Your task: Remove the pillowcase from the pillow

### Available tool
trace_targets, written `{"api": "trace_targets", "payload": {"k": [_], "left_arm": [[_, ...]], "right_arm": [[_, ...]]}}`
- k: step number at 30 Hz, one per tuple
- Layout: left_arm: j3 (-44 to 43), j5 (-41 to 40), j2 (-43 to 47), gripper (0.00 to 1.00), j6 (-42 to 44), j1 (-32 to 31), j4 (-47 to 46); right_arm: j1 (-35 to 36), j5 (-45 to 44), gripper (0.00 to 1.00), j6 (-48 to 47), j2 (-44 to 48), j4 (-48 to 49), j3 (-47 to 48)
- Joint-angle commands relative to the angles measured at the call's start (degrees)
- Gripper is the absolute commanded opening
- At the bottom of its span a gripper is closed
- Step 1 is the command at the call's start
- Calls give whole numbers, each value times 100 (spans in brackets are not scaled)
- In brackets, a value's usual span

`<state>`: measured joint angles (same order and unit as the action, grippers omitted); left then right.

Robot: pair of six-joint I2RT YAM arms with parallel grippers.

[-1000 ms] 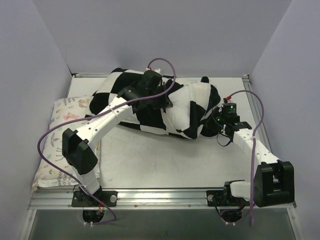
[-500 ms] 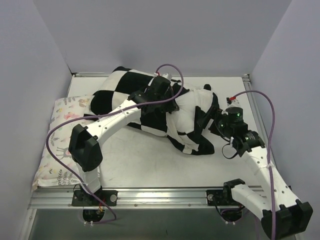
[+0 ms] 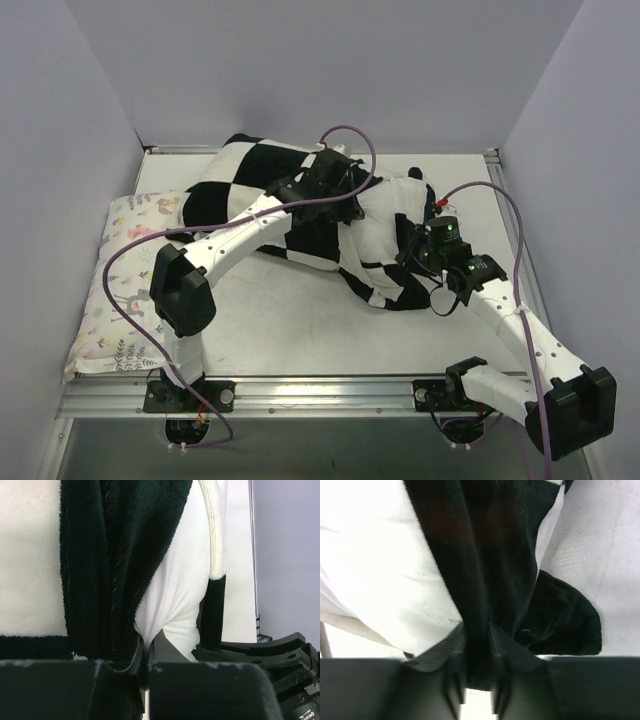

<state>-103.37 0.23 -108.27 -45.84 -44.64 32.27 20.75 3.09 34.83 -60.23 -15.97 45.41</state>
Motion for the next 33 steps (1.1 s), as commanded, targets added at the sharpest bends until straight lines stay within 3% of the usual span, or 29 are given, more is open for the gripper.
{"api": "trace_targets", "payload": {"k": [1, 2, 6, 15, 23, 29, 32, 33], "left_arm": [[-798, -155, 34, 0, -3, 96, -512], [-886, -137, 16, 0, -3, 131, -477], [-1631, -128, -54, 0, -12, 438, -170], [-3048, -23, -519, 0, -91, 1098, 595], [-3092, 381, -362, 0, -276, 1238, 605], [-2786, 889, 68, 0, -285, 1370, 640], [-2067, 1233, 611, 0, -197, 1301, 640], [-1368, 1312, 805, 0, -40, 1239, 588]], "right_arm": [[-18, -474, 17, -64, 195, -161, -216], [-45, -528, 10, -64, 309, -179, -269], [-387, -494, 0, -46, 503, -231, -567], [-608, -546, 0, -20, 820, -56, -1034], [-450, -940, 0, -116, 21, 542, -1192], [-1161, -924, 0, -143, -955, 981, -1044], [-1231, -951, 3, -38, -1236, 955, -605], [-1284, -907, 3, -11, -1437, 946, -490]]}}
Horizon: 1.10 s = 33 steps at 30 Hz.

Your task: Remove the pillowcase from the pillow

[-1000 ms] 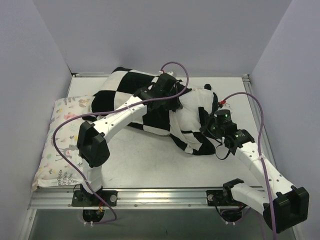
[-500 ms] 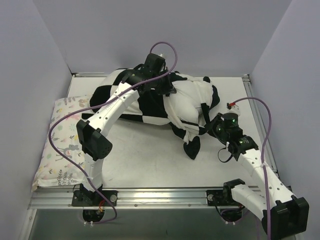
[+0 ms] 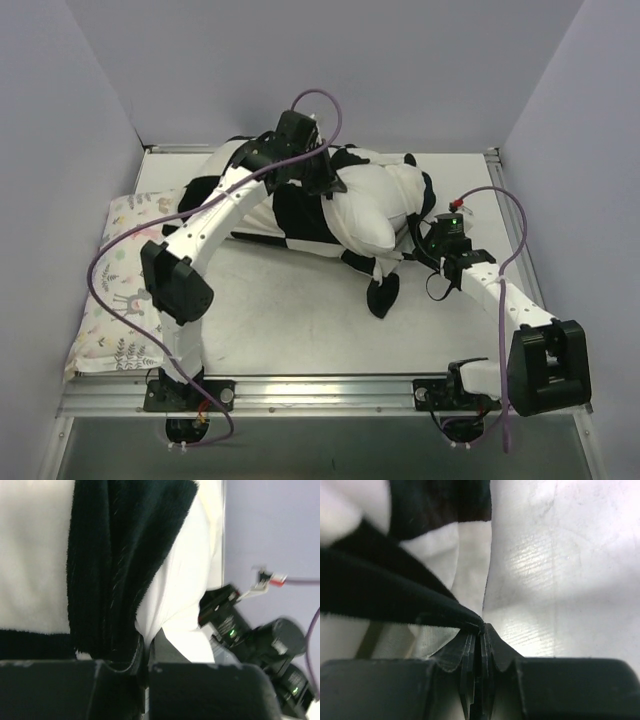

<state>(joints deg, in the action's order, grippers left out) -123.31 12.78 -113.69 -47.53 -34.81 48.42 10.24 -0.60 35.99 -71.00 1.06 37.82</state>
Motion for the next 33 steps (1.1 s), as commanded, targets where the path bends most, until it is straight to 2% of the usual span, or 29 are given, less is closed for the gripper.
{"api": "trace_targets", "payload": {"k": [1, 3, 4, 6, 7, 9, 11, 14, 15, 16, 19, 27, 30, 33], "left_arm": [[1015, 41, 1576, 0, 234, 177, -1106], [1945, 84, 2349, 0, 445, -87, -1414], [2856, 67, 2621, 0, 490, -209, -1519], [3923, -29, 3412, 0, 508, -517, -1905], [4885, -90, 3658, 0, 490, -623, -2011], [5682, -301, 4327, 0, 429, -798, -2267], [6726, -495, 4861, 0, 341, -826, -2442], [7747, -574, 5346, 0, 166, -843, -2880], [7882, -609, 5392, 0, 139, -844, -2952], [7996, -636, 5427, 0, 112, -852, -3022], [8252, -680, 5401, 0, -19, -896, -3347], [8191, -908, 5155, 0, -143, -984, -3656], [8095, -900, 5032, 0, -169, -1019, -3691], [8059, -926, 4997, 0, -178, -1054, -3700]], "right_arm": [[-416, -485, 4, -118, -457, -774, 409], [-566, -336, 5, -110, -668, -791, 734], [-628, -283, 8, -101, -817, -792, 805], [-699, -186, 12, -83, -915, -739, 928], [-699, -134, 17, -74, -950, -678, 946], [-673, 224, 20, -57, -907, -476, 832], [-541, 341, 29, -127, -767, -247, 657], [-287, 570, 42, -320, -372, 24, 428], [-51, 613, 45, -373, -83, 104, 254], [99, 570, 53, -443, 102, 148, 139], [531, 420, 64, -514, 823, 166, -222], [1383, 130, 73, -733, 2712, 157, -662], [1700, 78, 78, -961, 2864, 184, -610], [2121, -404, 80, -1181, 2628, -70, -312]]}}
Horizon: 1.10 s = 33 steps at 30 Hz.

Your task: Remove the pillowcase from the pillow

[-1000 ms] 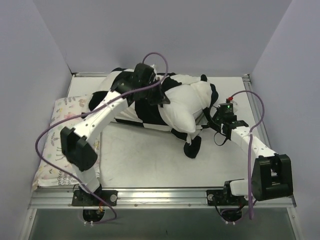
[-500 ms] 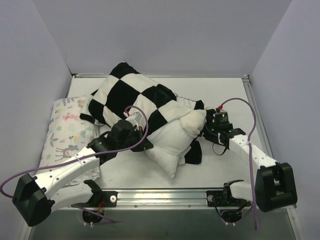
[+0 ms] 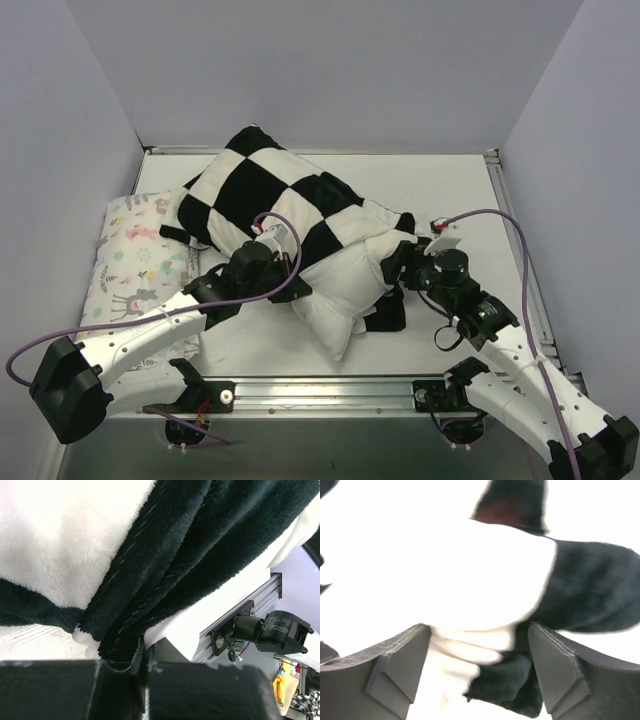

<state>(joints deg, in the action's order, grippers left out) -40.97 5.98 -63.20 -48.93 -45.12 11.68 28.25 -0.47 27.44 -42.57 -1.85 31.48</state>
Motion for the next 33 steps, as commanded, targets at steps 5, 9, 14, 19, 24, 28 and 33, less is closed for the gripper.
{"api": "trace_targets", "payload": {"k": [5, 9, 14, 19, 24, 28, 33], "left_arm": [[-218, -299, -17, 0, -64, -32, 36], [-262, -325, 79, 0, -82, -49, 202], [-332, -501, 465, 0, -108, -49, 633], [-376, -747, 1054, 0, -178, -32, 1116], [-157, -756, 1898, 0, -425, -31, 1626], [71, -844, 2303, 0, -530, -23, 1960], [221, -835, 2567, 0, -610, -23, 1961]], "right_arm": [[927, -1226, 91, -608, -875, -131, 814], [998, -2104, 85, -617, -1761, -762, 1377], [447, -3030, 25, -547, -2062, -1221, 1878], [-1056, -2186, 5, -231, -2027, -1231, 1949], [-2332, -746, 1, 94, -2747, -511, 1861], [-2342, 159, 0, 305, -3397, 341, 1686], [-1825, 302, 0, 438, -3890, 1098, 1212]]}}
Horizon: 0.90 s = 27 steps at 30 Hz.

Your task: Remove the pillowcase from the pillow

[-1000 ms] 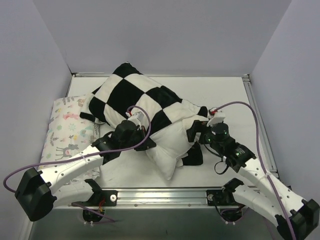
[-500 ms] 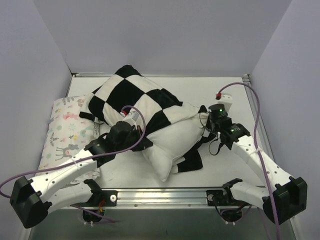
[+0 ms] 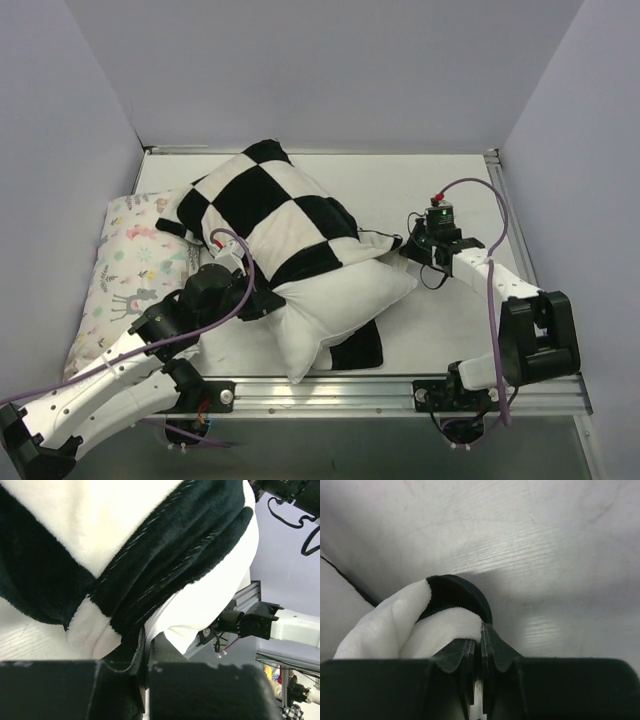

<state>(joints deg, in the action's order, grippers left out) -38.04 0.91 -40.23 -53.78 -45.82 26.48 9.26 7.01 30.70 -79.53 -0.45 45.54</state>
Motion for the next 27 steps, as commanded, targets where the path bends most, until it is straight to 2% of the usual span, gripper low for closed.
{"api": "trace_targets", "payload": {"k": [1, 4, 8, 9, 12, 14, 15, 17, 18, 21, 24, 25, 27], "left_arm": [[-80, -293, 252, 0, -89, 38, 472], [-194, -108, 16, 0, 174, -23, 463], [-466, -213, -90, 38, 552, -312, 332], [-572, -327, -125, 57, 622, -383, 323], [-994, -573, -292, 77, 834, -822, 305], [-1300, -889, -520, 81, 755, -1068, 305], [-1407, -1038, -626, 82, 720, -1426, 323], [-1774, -1845, -1047, 85, 676, -1910, 515], [-1907, -2144, -1223, 86, 658, -2357, 603], [-2416, -3024, -2075, 88, 588, -2939, 919], [-2952, -3719, -2927, 92, 632, -3213, 1026], [-3076, -3895, -3312, 97, 667, -3335, 1078], [-3383, -4326, -3683, 97, 693, -3407, 1140]], "right_arm": [[120, -324, 0, 121, -247, 1020, -282], [260, 124, 0, 103, -344, 1213, -326], [454, 1055, 0, 156, -151, 1600, -441], [515, 1196, 0, 112, -90, 1635, -449], [735, 1488, 0, 33, -19, 1618, -432], [893, 1418, 0, -46, 34, 1539, -467], [920, 1418, 2, -64, 77, 1522, -476], [938, 1374, 3, -99, 147, 1443, -467], [938, 1330, 4, -125, 165, 1407, -432], [946, 1303, 6, -222, 201, 1179, -196], [990, 1338, 6, -257, 183, 1030, -28], [1008, 1321, 6, -275, 183, 977, 77], [1060, 1330, 5, -266, 218, 871, 130]]}}
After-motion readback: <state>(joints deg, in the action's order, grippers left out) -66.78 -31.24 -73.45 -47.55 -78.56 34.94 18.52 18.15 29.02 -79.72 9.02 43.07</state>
